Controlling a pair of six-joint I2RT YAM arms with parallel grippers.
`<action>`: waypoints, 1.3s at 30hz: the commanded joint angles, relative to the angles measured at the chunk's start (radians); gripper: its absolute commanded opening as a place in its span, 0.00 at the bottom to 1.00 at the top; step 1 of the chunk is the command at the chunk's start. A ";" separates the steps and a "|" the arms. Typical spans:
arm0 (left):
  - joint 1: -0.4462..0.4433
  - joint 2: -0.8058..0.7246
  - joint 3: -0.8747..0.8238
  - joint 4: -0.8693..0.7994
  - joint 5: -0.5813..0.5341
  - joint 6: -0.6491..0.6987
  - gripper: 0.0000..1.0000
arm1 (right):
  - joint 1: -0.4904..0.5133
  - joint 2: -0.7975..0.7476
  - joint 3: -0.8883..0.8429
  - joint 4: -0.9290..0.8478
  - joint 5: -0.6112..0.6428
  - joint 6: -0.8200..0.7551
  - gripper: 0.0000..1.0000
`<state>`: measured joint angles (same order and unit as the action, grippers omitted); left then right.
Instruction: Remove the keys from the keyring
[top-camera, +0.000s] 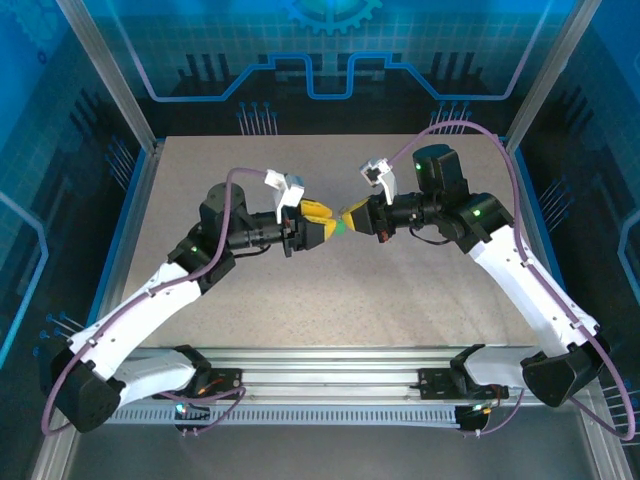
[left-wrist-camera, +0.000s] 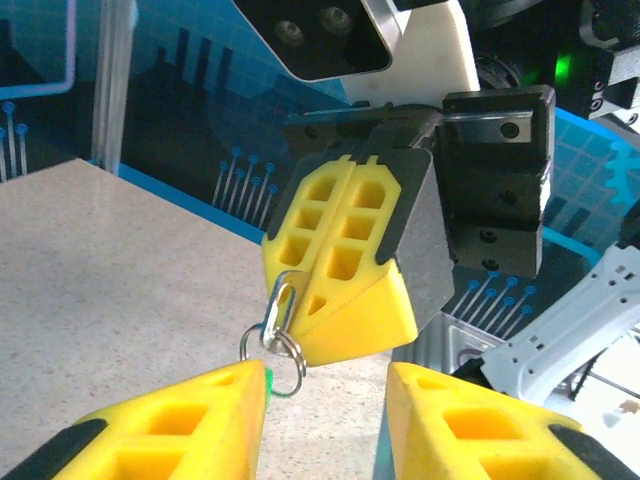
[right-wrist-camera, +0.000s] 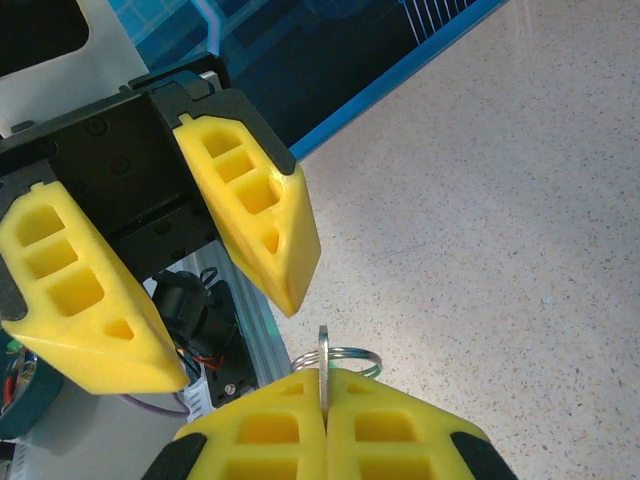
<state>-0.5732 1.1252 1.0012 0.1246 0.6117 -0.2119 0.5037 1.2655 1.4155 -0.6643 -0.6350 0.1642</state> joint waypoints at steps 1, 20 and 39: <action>0.003 0.023 0.054 -0.027 0.066 -0.017 0.38 | 0.012 -0.006 0.020 0.012 0.003 0.015 0.00; 0.002 0.082 0.112 -0.109 0.036 0.028 0.20 | 0.017 0.001 0.028 0.019 0.002 0.017 0.00; -0.009 0.034 0.075 -0.094 0.030 0.094 0.00 | 0.004 -0.003 0.023 0.023 -0.002 0.039 0.00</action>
<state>-0.5732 1.2079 1.1030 -0.0120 0.6254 -0.1490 0.5056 1.2652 1.4155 -0.6586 -0.6140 0.1791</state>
